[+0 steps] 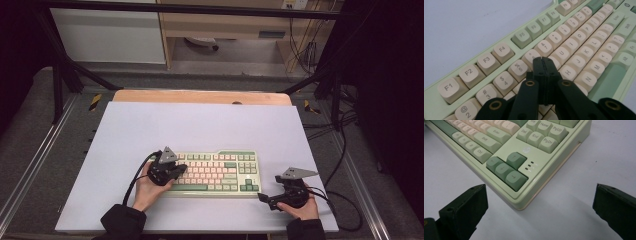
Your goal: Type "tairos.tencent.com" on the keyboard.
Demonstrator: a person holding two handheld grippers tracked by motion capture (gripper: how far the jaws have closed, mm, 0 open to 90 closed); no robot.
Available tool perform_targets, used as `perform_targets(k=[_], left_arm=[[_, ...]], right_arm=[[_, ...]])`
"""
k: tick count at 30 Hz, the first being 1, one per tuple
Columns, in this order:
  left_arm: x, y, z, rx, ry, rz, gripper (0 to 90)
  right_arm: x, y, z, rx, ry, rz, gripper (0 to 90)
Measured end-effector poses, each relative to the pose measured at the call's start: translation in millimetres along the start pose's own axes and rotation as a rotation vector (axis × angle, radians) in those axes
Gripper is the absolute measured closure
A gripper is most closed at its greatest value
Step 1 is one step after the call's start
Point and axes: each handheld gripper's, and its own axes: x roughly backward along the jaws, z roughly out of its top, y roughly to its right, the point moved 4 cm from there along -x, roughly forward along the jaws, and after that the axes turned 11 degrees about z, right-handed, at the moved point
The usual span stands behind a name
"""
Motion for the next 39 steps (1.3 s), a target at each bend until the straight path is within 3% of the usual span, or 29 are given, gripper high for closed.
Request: perform_targets(k=[16,26,33,39], left_arm=[[24.4,-5.0,0.5,0.003,0.04,-0.012,89.8],[37.5,-13.4,-10.2,-0.002,0.038,0.0,89.8],[45.8,-26.5,-19.8,0.032,0.04,0.018,89.8],[48.5,-32.2,-28.0,0.038,0.029,0.029,89.9]], right_arm=[[0.5,-0.2,-0.1,-0.001,-0.001,0.0,0.4],[0.6,-0.3,-0.3,0.001,-0.003,0.001,0.3],[0.7,-0.4,-0.3,0.0,-0.003,0.001,0.4],[0.7,-0.3,-0.3,0.001,-0.003,0.0,0.3]])
